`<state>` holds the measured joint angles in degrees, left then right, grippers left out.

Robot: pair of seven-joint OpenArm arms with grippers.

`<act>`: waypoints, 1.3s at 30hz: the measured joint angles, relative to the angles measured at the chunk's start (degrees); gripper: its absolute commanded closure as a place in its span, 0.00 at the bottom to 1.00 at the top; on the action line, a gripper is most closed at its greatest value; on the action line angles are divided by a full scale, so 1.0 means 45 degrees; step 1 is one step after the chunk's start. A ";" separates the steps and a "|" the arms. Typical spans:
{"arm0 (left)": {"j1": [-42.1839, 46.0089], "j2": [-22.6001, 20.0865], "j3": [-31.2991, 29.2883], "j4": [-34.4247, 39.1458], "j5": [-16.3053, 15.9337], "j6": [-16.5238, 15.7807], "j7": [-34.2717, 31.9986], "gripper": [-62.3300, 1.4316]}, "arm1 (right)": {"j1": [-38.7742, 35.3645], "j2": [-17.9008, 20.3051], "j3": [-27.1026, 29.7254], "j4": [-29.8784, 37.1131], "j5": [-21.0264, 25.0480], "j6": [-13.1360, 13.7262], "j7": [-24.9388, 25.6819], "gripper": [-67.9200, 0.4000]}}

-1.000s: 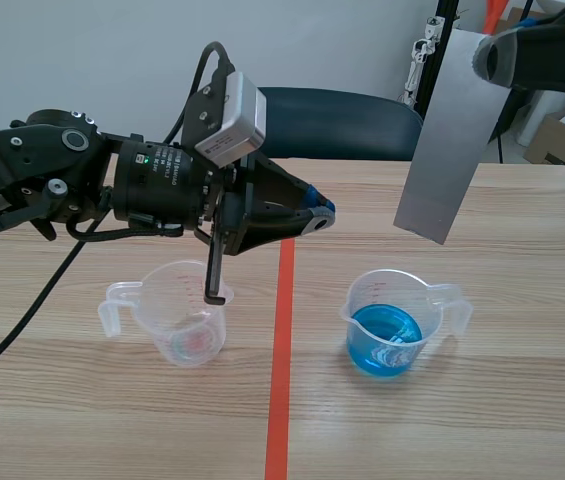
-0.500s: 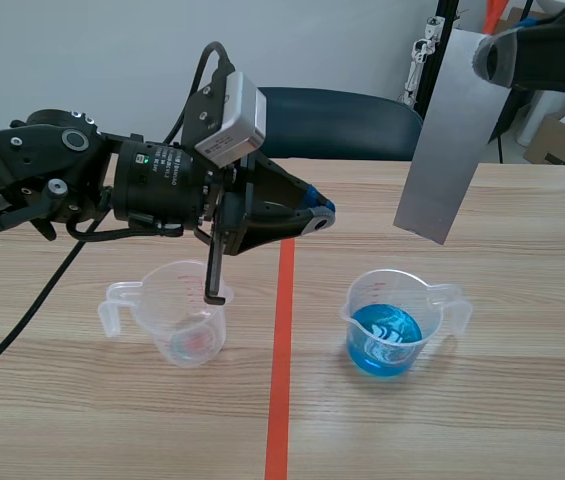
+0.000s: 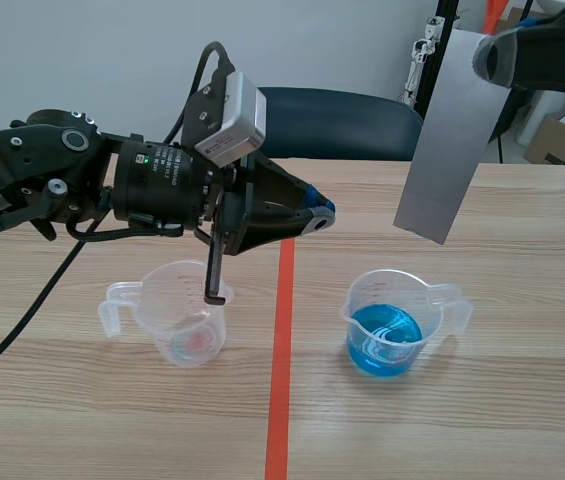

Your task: Do the redox reaction experiment. move the plate over the left beaker

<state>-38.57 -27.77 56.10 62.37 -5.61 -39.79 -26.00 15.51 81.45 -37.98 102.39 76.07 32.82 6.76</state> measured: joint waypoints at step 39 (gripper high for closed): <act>1.1463 -0.4930 -0.7072 -0.0010 -0.0758 0.1506 -0.7121 0.93 | 0.1044 -0.5790 0.1676 0.0000 -0.1341 -0.0767 -0.5639 0.98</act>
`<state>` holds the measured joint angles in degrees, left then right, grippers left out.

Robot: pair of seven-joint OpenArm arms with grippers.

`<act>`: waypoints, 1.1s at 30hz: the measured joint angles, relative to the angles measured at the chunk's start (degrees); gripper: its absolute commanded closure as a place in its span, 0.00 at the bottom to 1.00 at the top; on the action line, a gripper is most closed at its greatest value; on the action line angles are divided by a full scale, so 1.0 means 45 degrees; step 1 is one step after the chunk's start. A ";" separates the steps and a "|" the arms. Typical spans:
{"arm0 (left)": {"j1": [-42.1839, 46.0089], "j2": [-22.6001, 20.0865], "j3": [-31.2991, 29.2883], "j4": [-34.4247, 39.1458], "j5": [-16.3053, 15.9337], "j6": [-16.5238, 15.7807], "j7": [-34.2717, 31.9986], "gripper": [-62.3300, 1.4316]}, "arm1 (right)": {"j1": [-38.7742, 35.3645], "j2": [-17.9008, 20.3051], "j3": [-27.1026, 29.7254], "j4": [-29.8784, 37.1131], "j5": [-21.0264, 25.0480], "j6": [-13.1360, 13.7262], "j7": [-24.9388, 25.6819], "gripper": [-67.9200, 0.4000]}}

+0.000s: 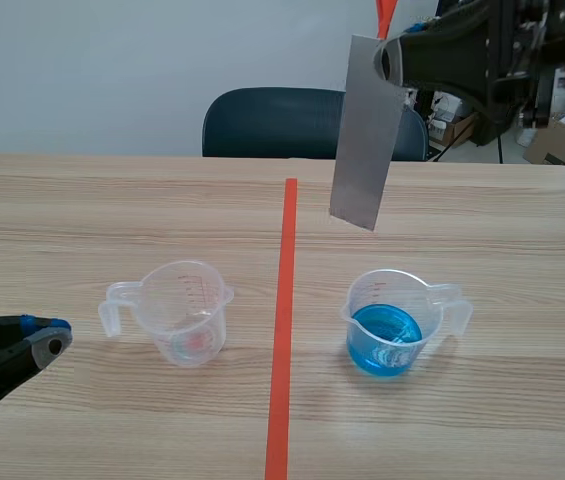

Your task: Do the redox reaction experiment. move the plate over the left beaker

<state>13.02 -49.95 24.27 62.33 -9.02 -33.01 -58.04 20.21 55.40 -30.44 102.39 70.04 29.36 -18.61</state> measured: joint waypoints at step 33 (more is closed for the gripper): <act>0.5809 0.7936 -0.5984 0.0029 0.3730 0.3769 -0.2016 0.00 | 0.0471 -0.9481 0.0000 -0.0835 -0.4760 -0.0442 -0.5056 0.99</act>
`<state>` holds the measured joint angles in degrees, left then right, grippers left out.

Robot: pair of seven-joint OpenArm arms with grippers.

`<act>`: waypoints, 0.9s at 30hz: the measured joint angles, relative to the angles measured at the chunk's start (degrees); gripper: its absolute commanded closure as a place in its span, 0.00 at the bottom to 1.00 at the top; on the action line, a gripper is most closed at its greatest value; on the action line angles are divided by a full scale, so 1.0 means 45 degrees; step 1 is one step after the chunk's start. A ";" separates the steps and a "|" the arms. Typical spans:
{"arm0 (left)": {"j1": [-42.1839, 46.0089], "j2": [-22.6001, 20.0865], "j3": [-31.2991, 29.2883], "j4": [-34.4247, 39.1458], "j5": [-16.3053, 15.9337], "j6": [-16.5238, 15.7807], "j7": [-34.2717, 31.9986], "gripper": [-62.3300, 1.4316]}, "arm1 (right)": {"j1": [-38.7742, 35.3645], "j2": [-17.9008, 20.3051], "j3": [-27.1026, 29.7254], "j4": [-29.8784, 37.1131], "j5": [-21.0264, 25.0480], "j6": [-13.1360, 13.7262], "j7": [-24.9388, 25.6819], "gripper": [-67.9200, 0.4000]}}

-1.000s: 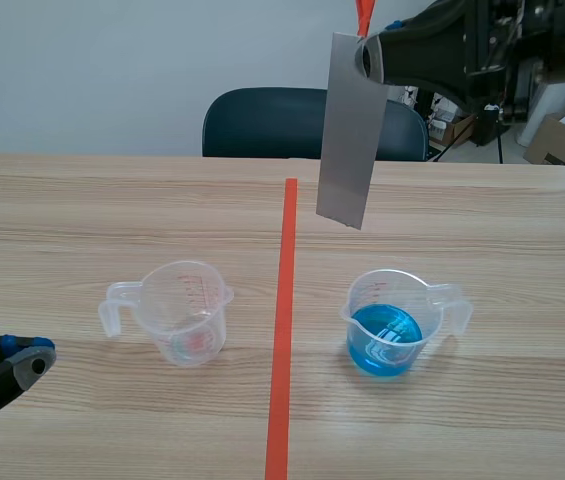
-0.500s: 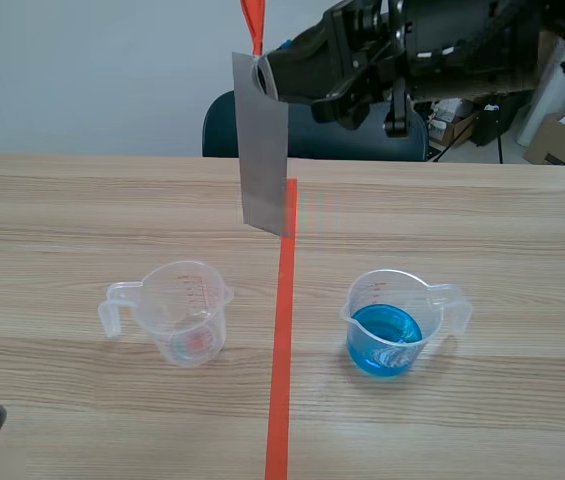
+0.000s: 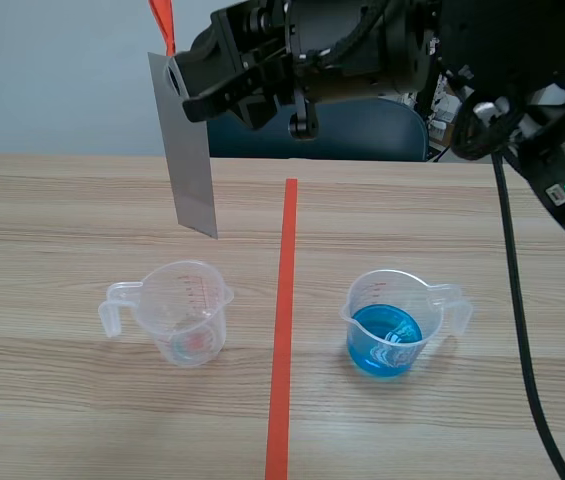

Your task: Do the redox reaction experiment. move the plate over the left beaker

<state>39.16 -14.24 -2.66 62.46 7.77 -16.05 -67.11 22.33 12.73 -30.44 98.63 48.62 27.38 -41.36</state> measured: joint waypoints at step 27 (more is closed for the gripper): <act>-0.0801 0.1146 0.0000 0.0559 -0.0058 0.1224 0.1622 0.00 | 0.0529 -0.1341 -0.1836 -0.1360 -0.0947 0.0491 0.0044 0.98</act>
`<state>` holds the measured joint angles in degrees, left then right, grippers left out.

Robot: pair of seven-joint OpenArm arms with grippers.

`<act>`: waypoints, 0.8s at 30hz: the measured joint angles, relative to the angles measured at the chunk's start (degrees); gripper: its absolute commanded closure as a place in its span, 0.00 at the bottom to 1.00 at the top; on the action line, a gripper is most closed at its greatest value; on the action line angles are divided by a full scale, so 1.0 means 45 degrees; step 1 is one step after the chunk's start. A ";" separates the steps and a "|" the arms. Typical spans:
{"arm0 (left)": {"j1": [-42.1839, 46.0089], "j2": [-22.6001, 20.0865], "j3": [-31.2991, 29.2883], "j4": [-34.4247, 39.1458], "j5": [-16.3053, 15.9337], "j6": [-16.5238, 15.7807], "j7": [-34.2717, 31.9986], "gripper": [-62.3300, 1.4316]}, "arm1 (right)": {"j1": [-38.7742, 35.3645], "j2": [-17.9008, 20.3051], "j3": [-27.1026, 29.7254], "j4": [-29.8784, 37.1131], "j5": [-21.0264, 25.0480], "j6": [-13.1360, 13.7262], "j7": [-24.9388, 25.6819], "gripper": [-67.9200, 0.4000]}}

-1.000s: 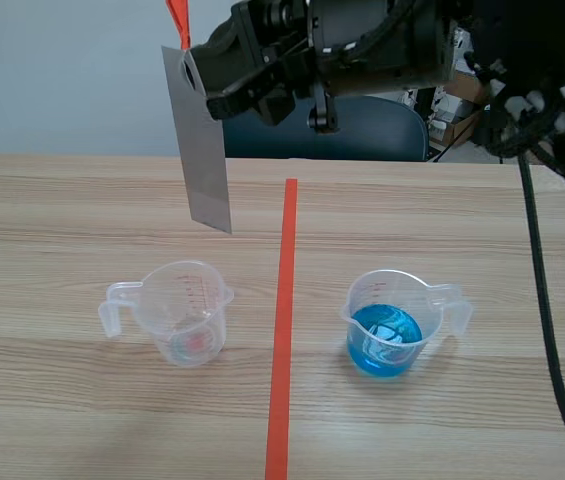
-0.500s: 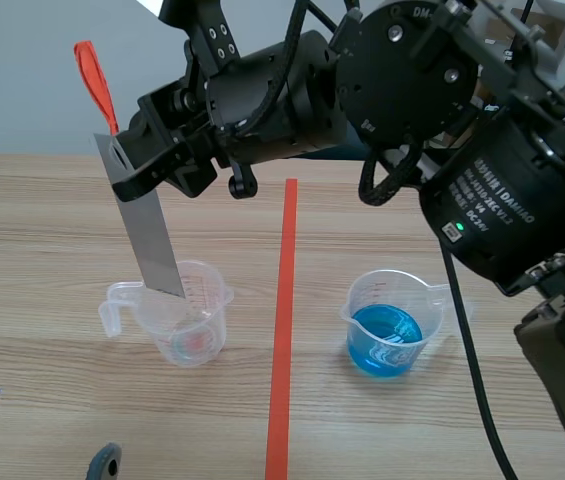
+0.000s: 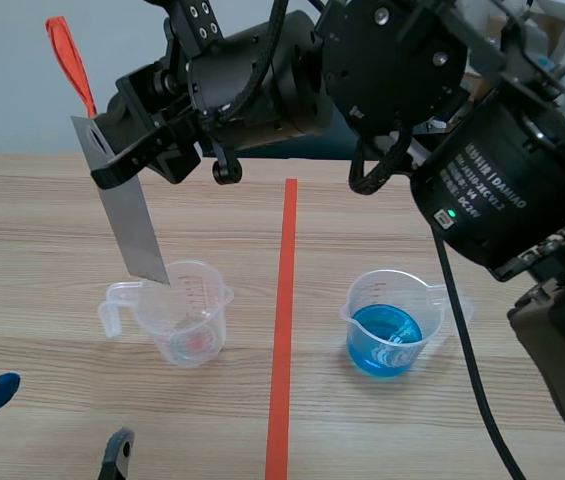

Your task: Do the redox reaction experiment. move the plate over the left beaker

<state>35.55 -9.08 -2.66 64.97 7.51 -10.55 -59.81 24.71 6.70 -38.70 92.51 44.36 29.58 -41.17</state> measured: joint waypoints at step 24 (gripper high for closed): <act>0.0000 0.0000 0.0000 -0.0010 -0.0903 -0.0131 0.1044 0.00 | 0.0248 0.0000 0.0000 0.0000 -0.0816 0.0097 0.0476 0.99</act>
<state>35.55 -9.08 -2.66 64.93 3.44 -11.14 -55.11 25.82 6.70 -38.70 92.51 40.69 30.02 -39.03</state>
